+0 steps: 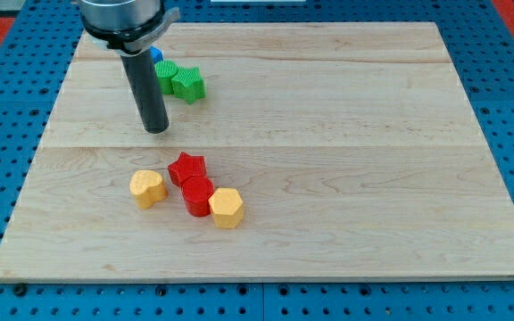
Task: Move your arm towards the group of blocks
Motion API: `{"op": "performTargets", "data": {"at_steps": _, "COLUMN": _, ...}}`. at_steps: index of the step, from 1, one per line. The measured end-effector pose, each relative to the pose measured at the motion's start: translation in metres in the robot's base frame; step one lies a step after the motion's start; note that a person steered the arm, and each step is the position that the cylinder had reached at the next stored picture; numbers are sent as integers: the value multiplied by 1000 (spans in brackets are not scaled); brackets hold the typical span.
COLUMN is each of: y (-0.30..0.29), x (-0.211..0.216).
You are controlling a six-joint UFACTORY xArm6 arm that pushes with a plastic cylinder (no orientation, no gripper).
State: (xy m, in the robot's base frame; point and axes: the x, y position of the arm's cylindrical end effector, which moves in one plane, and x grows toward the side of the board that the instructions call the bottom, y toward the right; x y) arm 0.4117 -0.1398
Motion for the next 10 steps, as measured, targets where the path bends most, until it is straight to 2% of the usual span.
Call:
{"op": "performTargets", "data": {"at_steps": 4, "y": 21, "x": -3}}
{"op": "performTargets", "data": {"at_steps": 7, "y": 9, "x": 9}}
{"op": "performTargets", "data": {"at_steps": 10, "y": 11, "x": -5}}
